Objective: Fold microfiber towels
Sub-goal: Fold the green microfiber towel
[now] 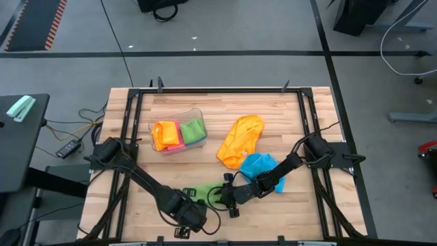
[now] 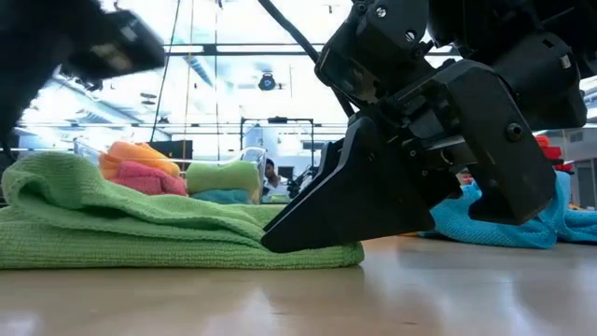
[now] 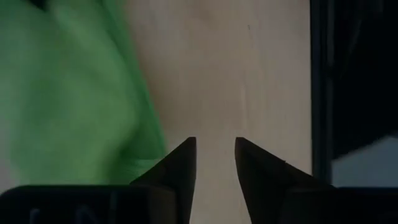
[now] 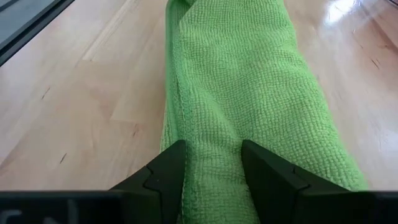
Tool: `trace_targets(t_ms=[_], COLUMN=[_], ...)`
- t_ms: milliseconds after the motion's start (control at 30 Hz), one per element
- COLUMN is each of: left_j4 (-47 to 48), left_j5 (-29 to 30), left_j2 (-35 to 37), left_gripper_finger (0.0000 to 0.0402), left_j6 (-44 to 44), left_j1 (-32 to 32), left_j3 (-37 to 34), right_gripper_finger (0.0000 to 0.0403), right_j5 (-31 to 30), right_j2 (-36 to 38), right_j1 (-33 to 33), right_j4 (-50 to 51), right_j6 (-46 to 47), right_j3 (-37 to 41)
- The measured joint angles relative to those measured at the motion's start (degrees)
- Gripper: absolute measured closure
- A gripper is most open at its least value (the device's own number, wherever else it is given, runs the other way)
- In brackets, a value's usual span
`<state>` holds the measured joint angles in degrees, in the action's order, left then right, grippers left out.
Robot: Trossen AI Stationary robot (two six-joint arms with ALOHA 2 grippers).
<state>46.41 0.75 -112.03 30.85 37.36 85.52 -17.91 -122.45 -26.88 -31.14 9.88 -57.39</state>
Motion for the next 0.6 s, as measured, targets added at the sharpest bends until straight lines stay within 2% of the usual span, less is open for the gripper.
trace_targets(t_ms=[167,233,500,600], left_j4=[0.7,0.9,9.7,11.6], left_j5=[11.5,13.3,12.8,9.1], left_j2=[0.8,0.6,-2.0,-2.8], left_gripper_finger=[0.0292,0.0292,0.0292,0.029], left_j6=[-1.8,-1.9,0.0,2.0], left_j1=[-0.9,-1.3,-1.4,-1.0], left_j3=[0.0,0.0,0.0,0.0], right_gripper_finger=[0.0235,0.0235,0.0235,0.0235], right_j5=[0.0,0.0,0.0,0.0], right_j2=[0.0,0.0,0.0,0.0], right_j1=[0.0,0.0,0.0,0.0], right_j4=[0.0,0.0,0.1,0.0], right_j6=[0.0,0.0,0.0,0.0], right_j3=[0.0,0.0,0.0,0.0])
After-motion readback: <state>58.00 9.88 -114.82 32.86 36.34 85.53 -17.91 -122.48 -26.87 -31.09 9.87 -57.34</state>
